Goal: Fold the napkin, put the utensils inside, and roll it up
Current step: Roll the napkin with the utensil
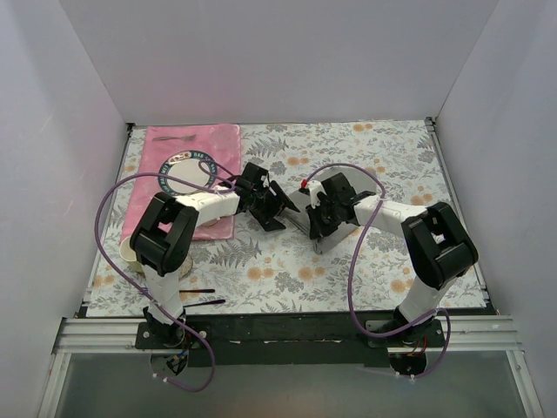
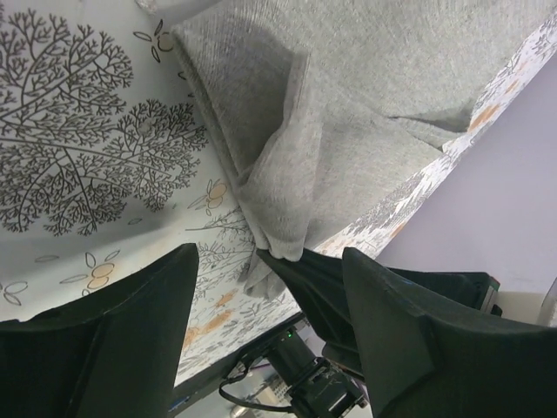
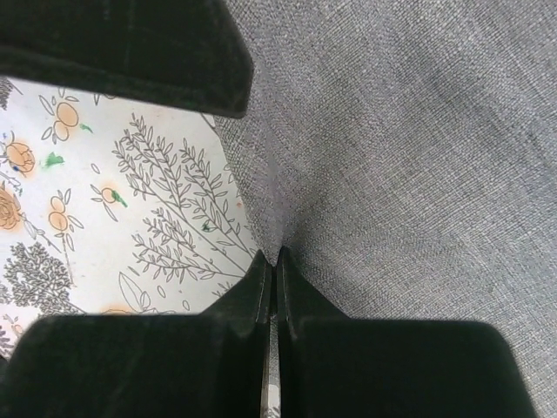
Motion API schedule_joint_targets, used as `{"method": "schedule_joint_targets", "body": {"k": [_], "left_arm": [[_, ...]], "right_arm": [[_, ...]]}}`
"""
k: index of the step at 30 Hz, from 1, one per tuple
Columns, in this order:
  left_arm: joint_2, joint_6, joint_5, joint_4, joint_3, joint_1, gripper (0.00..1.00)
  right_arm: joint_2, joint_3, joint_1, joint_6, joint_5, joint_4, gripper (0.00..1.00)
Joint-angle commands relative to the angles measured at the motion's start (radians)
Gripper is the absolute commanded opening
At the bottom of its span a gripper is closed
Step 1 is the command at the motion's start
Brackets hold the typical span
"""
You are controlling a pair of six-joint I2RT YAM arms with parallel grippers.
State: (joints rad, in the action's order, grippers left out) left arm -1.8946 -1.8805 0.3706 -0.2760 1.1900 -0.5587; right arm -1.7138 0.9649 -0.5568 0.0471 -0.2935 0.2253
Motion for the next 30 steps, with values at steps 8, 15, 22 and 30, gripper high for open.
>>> {"method": "schedule_joint_targets", "body": {"k": [8,15,22,30], "left_arm": [[-0.081,-0.083,0.004,0.096,-0.02,-0.02,0.62],[-0.104,-0.083,-0.041,0.097,-0.009,-0.023,0.36],[-0.109,-0.074,-0.059,0.032,0.029,-0.021,0.02],[-0.127,-0.063,-0.058,-0.084,0.089,-0.024,0.0]], "right_arm": [[-0.006,-0.041,0.029,-0.039,-0.095,0.025,0.01],[0.006,-0.048,0.029,-0.039,-0.076,0.031,0.01],[0.055,-0.037,0.026,0.004,0.034,0.077,0.26],[0.157,-0.012,-0.017,0.037,0.209,0.111,0.5]]}}
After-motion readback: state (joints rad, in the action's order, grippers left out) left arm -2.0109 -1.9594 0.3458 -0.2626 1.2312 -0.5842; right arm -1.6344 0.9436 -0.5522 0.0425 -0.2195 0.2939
